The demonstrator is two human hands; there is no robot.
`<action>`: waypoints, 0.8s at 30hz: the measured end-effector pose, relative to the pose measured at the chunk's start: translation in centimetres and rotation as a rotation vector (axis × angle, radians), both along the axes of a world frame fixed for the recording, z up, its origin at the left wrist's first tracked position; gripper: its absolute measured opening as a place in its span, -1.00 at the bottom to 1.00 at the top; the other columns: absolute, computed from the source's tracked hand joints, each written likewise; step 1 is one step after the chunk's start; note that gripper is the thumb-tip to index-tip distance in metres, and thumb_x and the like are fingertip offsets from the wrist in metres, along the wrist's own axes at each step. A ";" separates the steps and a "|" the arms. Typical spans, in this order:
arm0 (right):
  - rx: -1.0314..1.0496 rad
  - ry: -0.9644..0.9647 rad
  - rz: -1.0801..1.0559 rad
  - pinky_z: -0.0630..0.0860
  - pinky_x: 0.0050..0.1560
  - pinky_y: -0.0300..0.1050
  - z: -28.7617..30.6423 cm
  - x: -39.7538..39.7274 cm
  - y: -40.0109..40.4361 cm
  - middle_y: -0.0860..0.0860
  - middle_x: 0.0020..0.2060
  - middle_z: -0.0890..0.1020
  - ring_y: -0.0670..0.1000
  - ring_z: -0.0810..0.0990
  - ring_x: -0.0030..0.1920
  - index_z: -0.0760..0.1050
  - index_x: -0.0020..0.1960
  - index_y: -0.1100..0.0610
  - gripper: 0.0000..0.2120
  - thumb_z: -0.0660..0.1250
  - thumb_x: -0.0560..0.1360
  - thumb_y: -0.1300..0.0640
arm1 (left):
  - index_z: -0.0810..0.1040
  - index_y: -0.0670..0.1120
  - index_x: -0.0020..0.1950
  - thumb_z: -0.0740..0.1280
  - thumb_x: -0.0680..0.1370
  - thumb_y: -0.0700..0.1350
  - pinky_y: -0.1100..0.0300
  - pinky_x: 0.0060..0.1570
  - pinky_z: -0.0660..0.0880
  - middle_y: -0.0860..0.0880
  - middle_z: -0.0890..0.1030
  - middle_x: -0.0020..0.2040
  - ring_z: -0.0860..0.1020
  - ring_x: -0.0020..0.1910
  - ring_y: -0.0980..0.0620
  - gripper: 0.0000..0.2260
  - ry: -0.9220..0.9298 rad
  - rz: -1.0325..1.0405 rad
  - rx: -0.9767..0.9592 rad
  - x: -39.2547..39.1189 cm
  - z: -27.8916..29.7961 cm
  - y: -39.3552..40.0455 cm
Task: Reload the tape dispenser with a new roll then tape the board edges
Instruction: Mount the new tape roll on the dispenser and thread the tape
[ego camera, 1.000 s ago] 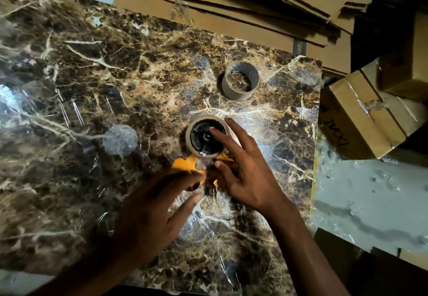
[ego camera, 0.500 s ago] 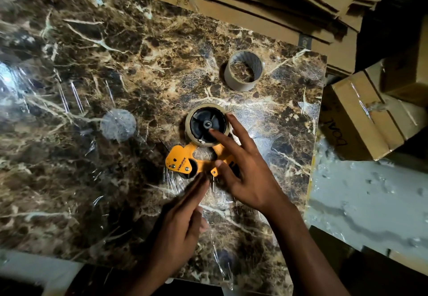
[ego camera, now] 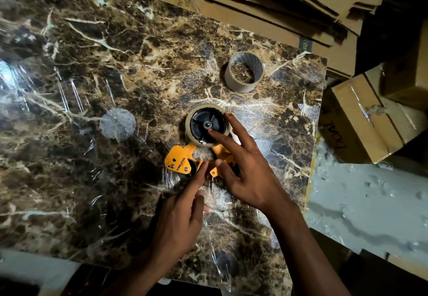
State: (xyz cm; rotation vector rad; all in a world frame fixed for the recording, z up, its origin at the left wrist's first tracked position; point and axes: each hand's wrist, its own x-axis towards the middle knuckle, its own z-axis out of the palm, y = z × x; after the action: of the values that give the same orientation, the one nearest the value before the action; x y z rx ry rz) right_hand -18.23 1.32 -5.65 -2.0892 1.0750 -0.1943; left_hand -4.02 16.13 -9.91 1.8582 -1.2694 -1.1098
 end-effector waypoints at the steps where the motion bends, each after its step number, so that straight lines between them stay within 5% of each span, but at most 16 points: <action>1: 0.001 0.000 0.000 0.47 0.35 0.18 0.0 0.0 0.0 -0.11 0.64 -0.08 0.11 0.35 0.51 0.25 0.56 -0.09 -0.47 0.23 0.60 0.01 | 0.04 0.46 0.62 0.03 0.67 0.18 -0.12 -0.14 0.68 -0.16 0.74 0.10 0.73 -0.19 -0.04 -0.49 -0.007 -0.007 -0.002 0.0 0.0 -0.2; 7: -0.040 0.004 -0.004 0.39 0.44 0.18 0.1 0.3 0.2 -0.04 0.65 -0.05 0.05 0.10 0.62 0.28 0.55 -0.03 -0.47 0.24 0.59 0.05 | 0.09 0.50 0.57 0.05 0.66 0.10 -0.03 -0.18 0.64 0.09 0.75 -0.11 0.69 -0.24 0.14 -0.49 -0.106 -0.048 -0.022 -0.1 -0.4 -1.0; 14: -0.016 0.025 -0.015 0.46 0.37 0.17 0.3 0.3 0.3 -0.08 0.64 -0.07 0.08 0.31 0.53 0.27 0.55 -0.07 -0.49 0.23 0.61 0.02 | 0.08 0.43 0.63 0.02 0.64 0.10 -0.06 -0.10 0.65 0.01 0.76 0.00 0.72 -0.18 0.06 -0.45 -0.084 -0.049 -0.002 0.0 -0.2 -0.2; 17: -0.034 0.055 -0.018 0.45 0.38 0.17 0.5 0.2 0.3 -0.09 0.64 -0.06 0.05 0.26 0.55 0.28 0.55 -0.06 -0.50 0.23 0.62 0.00 | 0.08 0.46 0.61 0.04 0.64 0.12 -0.04 -0.12 0.68 -0.05 0.75 0.09 0.73 -0.18 0.05 -0.46 -0.073 -0.019 0.018 0.2 -0.4 0.8; 24: -0.061 0.062 -0.040 0.39 0.45 0.06 0.9 0.3 0.3 -0.06 0.63 0.03 -0.01 0.26 0.51 0.35 0.52 -0.02 -0.58 0.18 0.67 0.05 | 0.25 0.39 0.60 0.19 0.61 0.08 -0.05 -0.27 0.68 -0.03 0.75 -0.05 0.67 -0.30 0.10 -0.45 -0.055 0.030 0.012 1.0 0.1 2.5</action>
State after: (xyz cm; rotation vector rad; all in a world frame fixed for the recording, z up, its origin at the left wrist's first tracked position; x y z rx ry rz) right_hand -17.97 1.62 -4.77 -2.1415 1.1617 -0.1858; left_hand -3.00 18.62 -9.83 1.9225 -1.2643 -1.0597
